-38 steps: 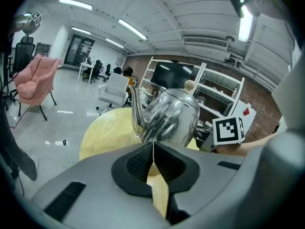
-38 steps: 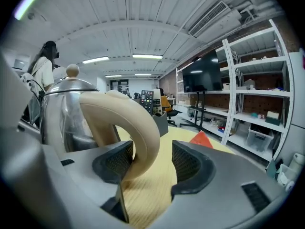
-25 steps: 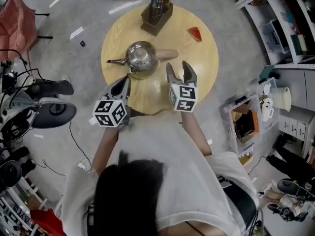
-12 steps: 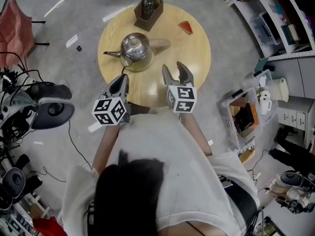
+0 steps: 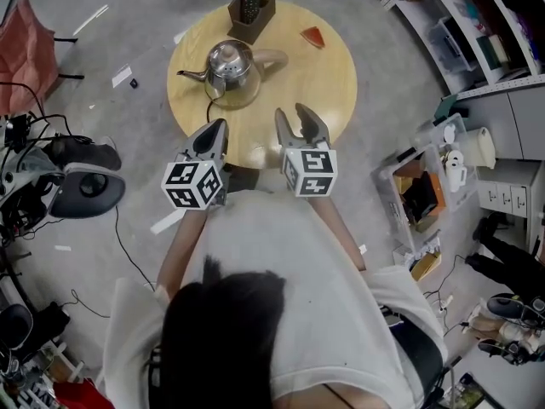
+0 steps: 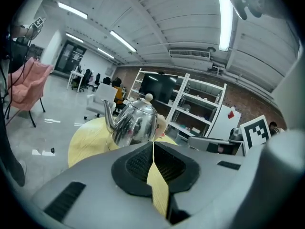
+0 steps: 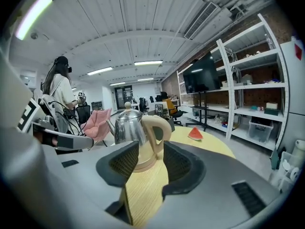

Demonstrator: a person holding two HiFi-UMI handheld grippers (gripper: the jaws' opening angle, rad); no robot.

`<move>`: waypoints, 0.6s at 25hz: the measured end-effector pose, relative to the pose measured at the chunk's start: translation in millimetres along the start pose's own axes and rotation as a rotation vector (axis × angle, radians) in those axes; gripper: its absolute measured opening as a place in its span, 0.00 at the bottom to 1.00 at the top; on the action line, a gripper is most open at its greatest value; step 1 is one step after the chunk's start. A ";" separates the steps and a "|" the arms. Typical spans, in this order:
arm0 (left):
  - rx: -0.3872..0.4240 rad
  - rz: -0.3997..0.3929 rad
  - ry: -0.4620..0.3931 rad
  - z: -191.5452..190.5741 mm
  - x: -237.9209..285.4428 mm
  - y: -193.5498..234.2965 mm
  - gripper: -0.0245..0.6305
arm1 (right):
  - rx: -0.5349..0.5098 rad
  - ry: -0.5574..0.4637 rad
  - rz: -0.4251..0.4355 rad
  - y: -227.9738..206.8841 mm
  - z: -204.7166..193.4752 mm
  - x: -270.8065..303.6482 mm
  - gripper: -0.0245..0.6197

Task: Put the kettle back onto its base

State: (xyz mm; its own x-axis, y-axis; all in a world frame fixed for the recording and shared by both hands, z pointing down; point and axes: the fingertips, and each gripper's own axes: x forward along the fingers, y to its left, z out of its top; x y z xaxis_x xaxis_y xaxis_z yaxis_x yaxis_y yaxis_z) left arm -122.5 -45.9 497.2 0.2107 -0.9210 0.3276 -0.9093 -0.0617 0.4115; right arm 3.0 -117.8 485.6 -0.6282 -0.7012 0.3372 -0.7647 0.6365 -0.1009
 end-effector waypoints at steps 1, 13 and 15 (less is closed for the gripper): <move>0.005 -0.003 -0.003 -0.5 -1.9 -3.2 0.08 | -0.003 -0.002 -0.003 1.9 0.5 -4.0 0.30; 0.066 -0.069 0.015 -9.8 -12.8 -39.4 0.08 | -0.006 0.051 0.001 22.0 -23.2 -32.4 0.12; 0.077 -0.091 0.009 -8.5 -11.6 -47.8 0.08 | -0.002 0.043 0.002 21.3 -21.1 -33.7 0.11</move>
State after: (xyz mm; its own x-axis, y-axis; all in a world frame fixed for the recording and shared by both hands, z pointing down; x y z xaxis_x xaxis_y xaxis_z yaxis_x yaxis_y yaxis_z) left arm -78.4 -29.1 480.9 0.2970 -0.9066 0.2999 -0.9110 -0.1749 0.3734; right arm 11.0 -73.9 491.8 -0.6227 -0.6854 0.3773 -0.7631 0.6386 -0.0993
